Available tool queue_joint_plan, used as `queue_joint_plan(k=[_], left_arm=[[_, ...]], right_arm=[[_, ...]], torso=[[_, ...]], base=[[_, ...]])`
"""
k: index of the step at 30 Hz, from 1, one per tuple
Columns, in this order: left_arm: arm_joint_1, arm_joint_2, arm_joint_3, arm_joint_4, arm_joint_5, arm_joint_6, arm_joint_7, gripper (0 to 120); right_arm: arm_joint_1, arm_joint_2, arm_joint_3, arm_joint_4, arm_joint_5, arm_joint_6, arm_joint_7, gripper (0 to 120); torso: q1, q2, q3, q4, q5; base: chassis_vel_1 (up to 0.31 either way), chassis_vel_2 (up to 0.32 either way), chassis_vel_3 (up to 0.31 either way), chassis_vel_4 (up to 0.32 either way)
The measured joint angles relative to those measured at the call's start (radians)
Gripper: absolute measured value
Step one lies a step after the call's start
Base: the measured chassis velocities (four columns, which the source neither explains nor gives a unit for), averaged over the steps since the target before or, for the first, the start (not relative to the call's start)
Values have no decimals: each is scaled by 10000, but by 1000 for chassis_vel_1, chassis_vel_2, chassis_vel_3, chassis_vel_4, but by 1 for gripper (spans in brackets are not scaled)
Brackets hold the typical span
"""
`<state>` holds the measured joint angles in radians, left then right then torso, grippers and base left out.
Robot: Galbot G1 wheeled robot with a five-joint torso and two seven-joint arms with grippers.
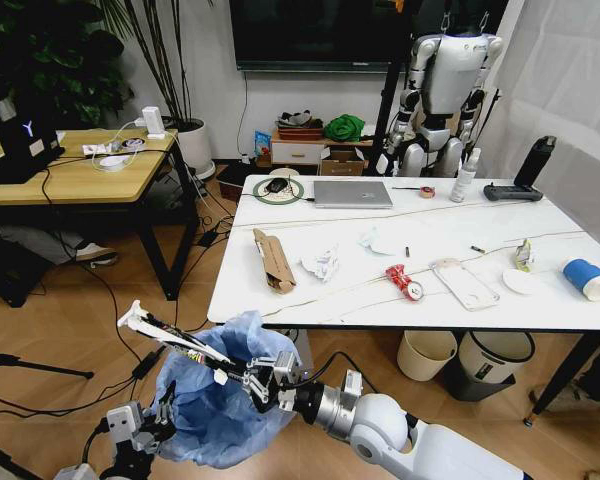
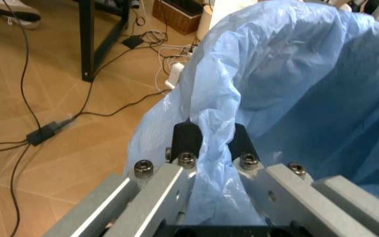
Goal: Pick up the trash bin and place the trash from the table into it.
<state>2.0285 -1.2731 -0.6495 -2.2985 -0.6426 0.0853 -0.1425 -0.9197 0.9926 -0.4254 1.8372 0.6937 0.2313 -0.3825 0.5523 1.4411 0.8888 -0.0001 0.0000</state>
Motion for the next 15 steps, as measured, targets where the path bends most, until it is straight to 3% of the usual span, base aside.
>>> queue_joint_plan(k=[9, 15], left_arm=[[-62, 46, 44, 47, -84, 33, 0, 0], [-79, 71, 33, 32, -160, 56, -5, 0]], right_arm=[[-285, -177, 247, 168, -60, -26, -207, 2], [-492, -280, 469, 215, -127, -18, -469, 22]], torso=[[0, 0, 0, 0, 1], [0, 0, 0, 0, 1]], base=[[0, 0, 0, 0], [0, 0, 0, 0]])
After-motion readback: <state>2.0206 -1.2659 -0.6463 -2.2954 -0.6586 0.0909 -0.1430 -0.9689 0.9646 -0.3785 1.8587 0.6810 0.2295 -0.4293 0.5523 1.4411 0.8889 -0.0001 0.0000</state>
